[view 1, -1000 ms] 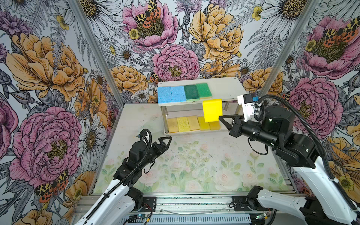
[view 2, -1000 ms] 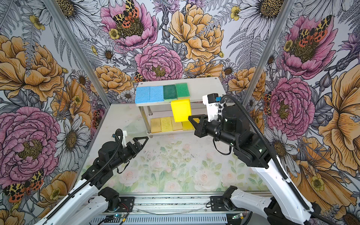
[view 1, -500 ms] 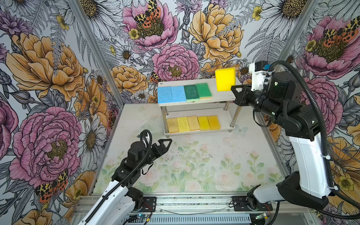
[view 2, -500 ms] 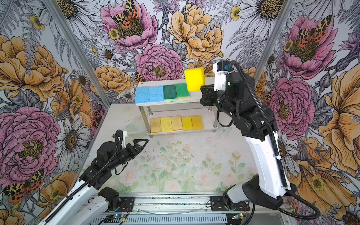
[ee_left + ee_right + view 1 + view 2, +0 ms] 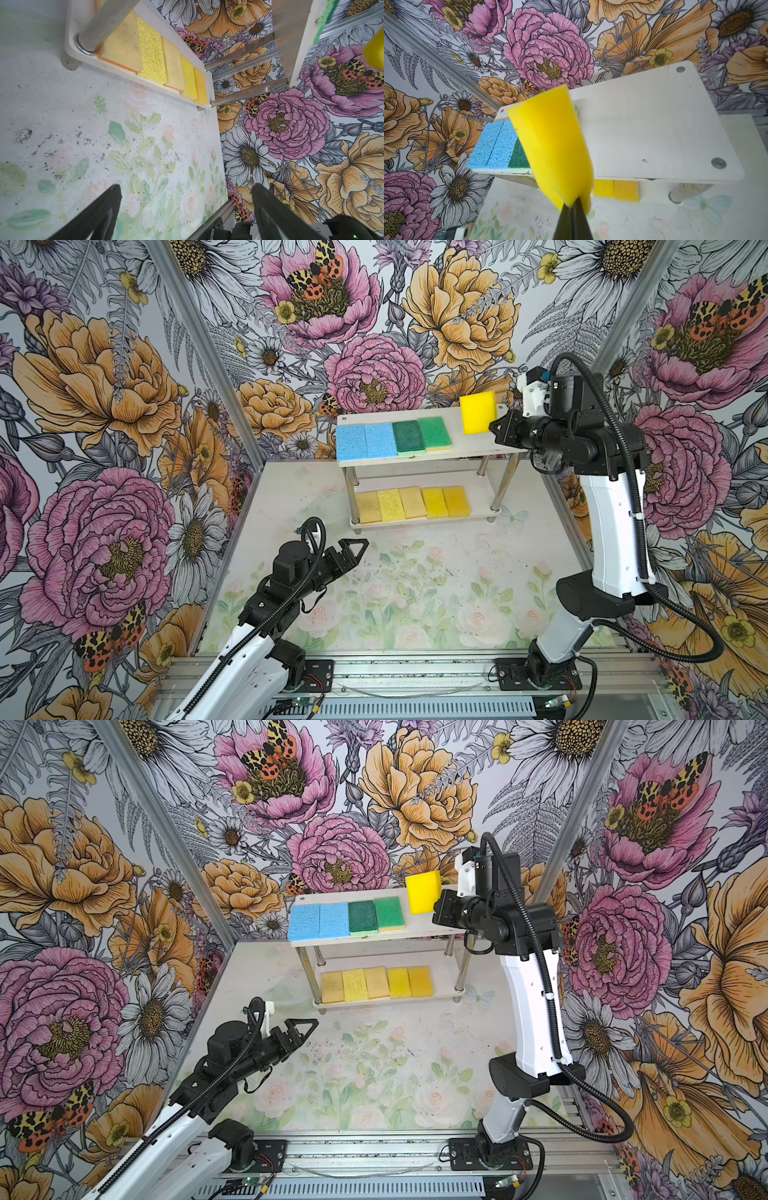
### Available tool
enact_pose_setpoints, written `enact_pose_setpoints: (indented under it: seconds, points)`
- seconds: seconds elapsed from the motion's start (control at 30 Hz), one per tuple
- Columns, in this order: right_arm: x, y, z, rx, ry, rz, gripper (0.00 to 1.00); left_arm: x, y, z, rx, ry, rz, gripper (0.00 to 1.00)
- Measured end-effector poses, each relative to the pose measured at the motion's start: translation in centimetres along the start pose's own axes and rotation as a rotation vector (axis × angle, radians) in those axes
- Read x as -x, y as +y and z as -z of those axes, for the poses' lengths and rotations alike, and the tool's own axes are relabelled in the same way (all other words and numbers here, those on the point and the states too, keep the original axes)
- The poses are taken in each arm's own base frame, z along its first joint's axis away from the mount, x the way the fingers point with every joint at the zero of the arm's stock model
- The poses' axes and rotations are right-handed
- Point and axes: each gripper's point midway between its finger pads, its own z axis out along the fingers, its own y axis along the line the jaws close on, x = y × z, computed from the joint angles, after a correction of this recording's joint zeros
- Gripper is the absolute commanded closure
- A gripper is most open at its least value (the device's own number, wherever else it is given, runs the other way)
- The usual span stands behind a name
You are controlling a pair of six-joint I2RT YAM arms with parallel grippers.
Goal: Arrange cleaning sponges on a shelf
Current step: Place the cleaning sponge at the shelf.
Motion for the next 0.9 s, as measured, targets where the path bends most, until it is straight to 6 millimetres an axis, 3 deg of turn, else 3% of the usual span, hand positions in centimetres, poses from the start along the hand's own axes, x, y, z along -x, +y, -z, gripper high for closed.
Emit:
enact_pose_setpoints:
  seconds: [0.23, 0.5, 0.83, 0.9]
  points:
    - [-0.8, -2.1, -2.7, 0.012, 0.084, -0.062, 1.0, -0.4, 0.4, -0.3, 0.011, 0.029, 0.01, 0.01]
    - [-1.7, -3.2, -5.3, 0.035, 0.155, -0.098, 1.0, -0.6, 0.7, -0.6, 0.022, 0.043, 0.017, 0.01]
    - [-2.3, -2.9, -6.3, 0.071, 0.195, -0.112, 1.0, -0.5, 1.2, -0.8, 0.037, 0.051, 0.027, 0.01]
    - [-2.4, -2.8, -6.2, 0.076, 0.2, -0.114, 0.96, -0.5, 1.3, -0.8, 0.038, 0.051, 0.028, 0.01]
